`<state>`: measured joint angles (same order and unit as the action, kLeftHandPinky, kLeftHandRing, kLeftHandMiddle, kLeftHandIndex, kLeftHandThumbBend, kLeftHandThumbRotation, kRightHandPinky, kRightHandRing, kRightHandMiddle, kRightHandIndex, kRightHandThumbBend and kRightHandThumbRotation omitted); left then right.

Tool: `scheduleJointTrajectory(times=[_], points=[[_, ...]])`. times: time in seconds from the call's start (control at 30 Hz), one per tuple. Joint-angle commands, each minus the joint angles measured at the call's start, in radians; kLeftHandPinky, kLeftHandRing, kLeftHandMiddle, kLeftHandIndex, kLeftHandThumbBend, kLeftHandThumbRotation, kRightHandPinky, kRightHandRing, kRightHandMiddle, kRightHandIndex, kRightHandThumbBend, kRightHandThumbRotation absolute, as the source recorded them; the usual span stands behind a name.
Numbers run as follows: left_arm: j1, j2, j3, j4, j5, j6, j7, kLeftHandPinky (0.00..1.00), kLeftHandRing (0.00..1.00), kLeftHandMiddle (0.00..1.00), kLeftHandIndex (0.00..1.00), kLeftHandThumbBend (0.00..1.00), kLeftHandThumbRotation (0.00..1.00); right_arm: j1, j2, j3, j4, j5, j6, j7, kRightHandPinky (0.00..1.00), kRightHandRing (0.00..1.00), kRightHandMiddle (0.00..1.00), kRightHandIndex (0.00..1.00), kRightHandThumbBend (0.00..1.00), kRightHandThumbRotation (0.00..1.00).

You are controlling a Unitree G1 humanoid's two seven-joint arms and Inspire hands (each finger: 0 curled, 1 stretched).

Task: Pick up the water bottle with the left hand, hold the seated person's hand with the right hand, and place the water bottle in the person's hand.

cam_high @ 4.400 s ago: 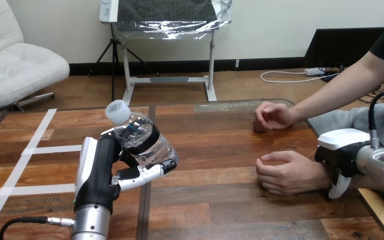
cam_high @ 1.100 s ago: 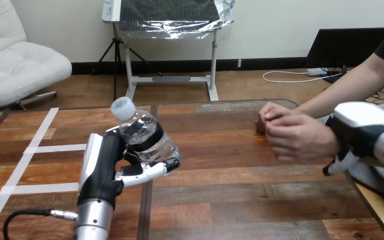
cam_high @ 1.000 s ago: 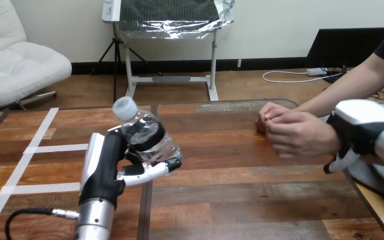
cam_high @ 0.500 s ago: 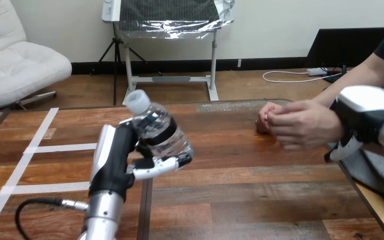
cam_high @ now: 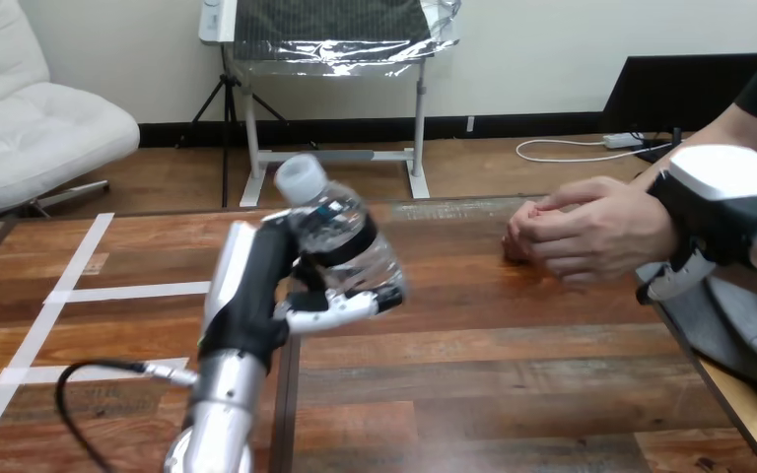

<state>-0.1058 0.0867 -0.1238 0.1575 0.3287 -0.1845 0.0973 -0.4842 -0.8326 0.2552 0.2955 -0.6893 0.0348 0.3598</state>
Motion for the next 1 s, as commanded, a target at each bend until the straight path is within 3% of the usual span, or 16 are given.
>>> scheduleJointTrajectory(times=[0.0, 0.27, 0.97], points=[[-0.141, -0.023, -0.026, -0.02, 0.013, 0.005, -0.004, 0.37, 0.38, 0.42, 0.5, 0.56, 0.0, -0.024, -0.039, -0.053, -0.09, -0.003, 0.009, 0.004, 0.14, 0.22, 0.33, 0.39, 0.76, 0.0], [-0.201, -0.038, -0.052, 0.014, 0.024, 0.006, -0.009, 0.39, 0.38, 0.41, 0.5, 0.57, 0.0, -0.009, -0.04, -0.068, -0.139, 0.001, 0.004, -0.001, 0.13, 0.21, 0.3, 0.35, 0.78, 0.0], [-0.341, -0.098, -0.12, 0.126, 0.055, 0.001, -0.007, 0.38, 0.37, 0.41, 0.48, 0.56, 0.0, -0.001, -0.041, -0.086, -0.288, -0.004, 0.034, 0.061, 0.11, 0.19, 0.28, 0.34, 0.78, 0.0]])
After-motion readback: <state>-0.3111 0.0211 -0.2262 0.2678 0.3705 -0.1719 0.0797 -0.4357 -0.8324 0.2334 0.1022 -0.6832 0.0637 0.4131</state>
